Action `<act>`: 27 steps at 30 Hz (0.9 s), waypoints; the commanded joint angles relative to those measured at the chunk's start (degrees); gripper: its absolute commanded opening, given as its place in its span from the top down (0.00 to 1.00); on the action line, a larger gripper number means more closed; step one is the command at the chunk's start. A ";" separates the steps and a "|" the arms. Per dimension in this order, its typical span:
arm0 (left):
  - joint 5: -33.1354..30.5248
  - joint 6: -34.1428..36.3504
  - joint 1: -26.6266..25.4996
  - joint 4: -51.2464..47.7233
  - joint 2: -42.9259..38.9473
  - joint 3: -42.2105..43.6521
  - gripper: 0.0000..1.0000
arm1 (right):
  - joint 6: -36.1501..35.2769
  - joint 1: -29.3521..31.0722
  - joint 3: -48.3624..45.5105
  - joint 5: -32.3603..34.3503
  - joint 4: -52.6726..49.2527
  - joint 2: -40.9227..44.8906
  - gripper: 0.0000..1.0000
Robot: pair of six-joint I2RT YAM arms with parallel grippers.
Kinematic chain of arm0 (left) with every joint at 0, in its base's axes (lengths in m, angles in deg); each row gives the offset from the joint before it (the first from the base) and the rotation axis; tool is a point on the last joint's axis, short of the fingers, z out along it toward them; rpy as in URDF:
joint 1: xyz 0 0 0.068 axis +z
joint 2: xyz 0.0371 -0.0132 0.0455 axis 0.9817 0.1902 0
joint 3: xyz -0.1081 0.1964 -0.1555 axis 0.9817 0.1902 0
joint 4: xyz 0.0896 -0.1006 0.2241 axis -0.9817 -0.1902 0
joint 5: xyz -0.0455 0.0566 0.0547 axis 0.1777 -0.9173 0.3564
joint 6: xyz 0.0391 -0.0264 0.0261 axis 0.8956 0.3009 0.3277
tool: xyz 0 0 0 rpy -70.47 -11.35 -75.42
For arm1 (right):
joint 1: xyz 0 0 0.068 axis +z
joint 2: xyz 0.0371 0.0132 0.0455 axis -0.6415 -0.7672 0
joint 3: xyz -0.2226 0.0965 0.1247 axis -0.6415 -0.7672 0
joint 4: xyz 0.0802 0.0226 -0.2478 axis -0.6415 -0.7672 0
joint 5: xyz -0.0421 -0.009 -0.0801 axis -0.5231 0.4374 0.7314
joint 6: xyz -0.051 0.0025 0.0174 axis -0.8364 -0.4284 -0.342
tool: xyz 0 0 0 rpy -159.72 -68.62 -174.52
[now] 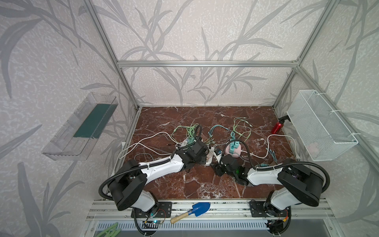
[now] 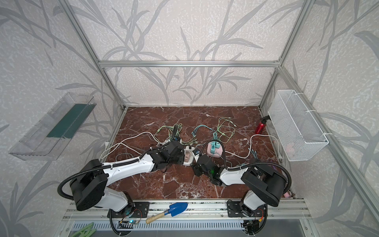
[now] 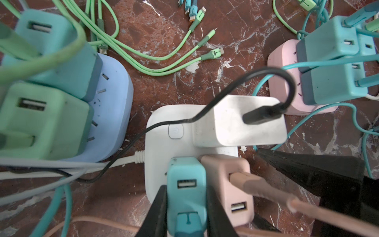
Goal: Pull the plug off the socket
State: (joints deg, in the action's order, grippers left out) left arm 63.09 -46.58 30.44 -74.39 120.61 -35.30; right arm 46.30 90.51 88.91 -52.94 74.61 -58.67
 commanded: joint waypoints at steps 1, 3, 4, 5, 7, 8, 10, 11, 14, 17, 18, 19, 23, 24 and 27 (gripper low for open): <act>0.02 0.61 -0.14 3.13 -2.96 0.58 0.98 | 2.84 -1.77 -0.50 -2.39 2.35 1.83 0.38; -0.08 0.76 -0.21 3.51 -2.97 0.85 0.98 | 4.35 -3.05 -1.36 -4.57 4.80 2.42 0.38; -0.13 0.75 -0.18 3.47 -2.93 0.86 0.98 | 5.14 -3.55 -1.58 -5.32 5.38 2.72 0.38; 0.02 0.76 -0.18 3.53 -2.98 0.93 0.98 | 6.08 -4.16 -1.50 -6.23 5.23 3.08 0.38; 0.25 0.89 -0.18 3.82 -2.97 0.94 0.98 | 7.83 -5.52 -0.55 -7.64 3.45 3.03 0.39; 0.38 1.00 -0.18 3.85 -2.95 0.96 0.98 | 8.35 -6.02 0.07 -8.52 2.56 2.70 0.39; 0.54 1.18 -0.26 4.01 -2.60 0.81 0.98 | 9.22 -6.47 1.28 -9.75 1.39 1.79 0.39; 0.65 1.20 -0.23 4.02 -2.38 0.79 0.98 | 9.69 -6.56 2.00 -10.09 0.52 1.20 0.40; 0.90 1.20 -0.18 4.35 -1.84 0.77 0.98 | 11.45 -6.73 3.73 -11.24 -1.24 -0.68 0.40; 1.01 1.25 -0.27 4.53 -1.45 0.84 0.99 | 13.76 -7.40 4.44 -12.67 -1.51 -2.24 0.41; 1.05 1.27 -0.27 4.57 -1.28 0.78 0.99 | 14.41 -7.69 4.70 -13.69 -1.44 -2.70 0.42; 1.01 1.29 -0.27 4.52 -1.26 0.81 0.99 | 14.77 -7.89 4.97 -14.71 -1.35 -3.09 0.42; 1.12 1.13 -0.26 4.69 -1.13 0.96 0.99 | 16.36 -7.95 6.02 -16.90 -1.54 -4.81 0.44; 1.34 1.10 -0.27 4.61 -1.16 0.94 1.00 | 16.65 -7.98 6.31 -16.89 -2.10 -5.26 0.45; 1.86 0.94 -0.27 4.98 -1.04 0.95 1.00 | 17.20 -7.98 6.97 -17.41 -3.81 -6.11 0.47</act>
State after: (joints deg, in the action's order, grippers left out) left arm 63.86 -45.67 30.41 -73.43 119.80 -34.16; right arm 61.90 82.69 94.42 -68.63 73.40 -63.66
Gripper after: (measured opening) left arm 0.260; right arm 0.534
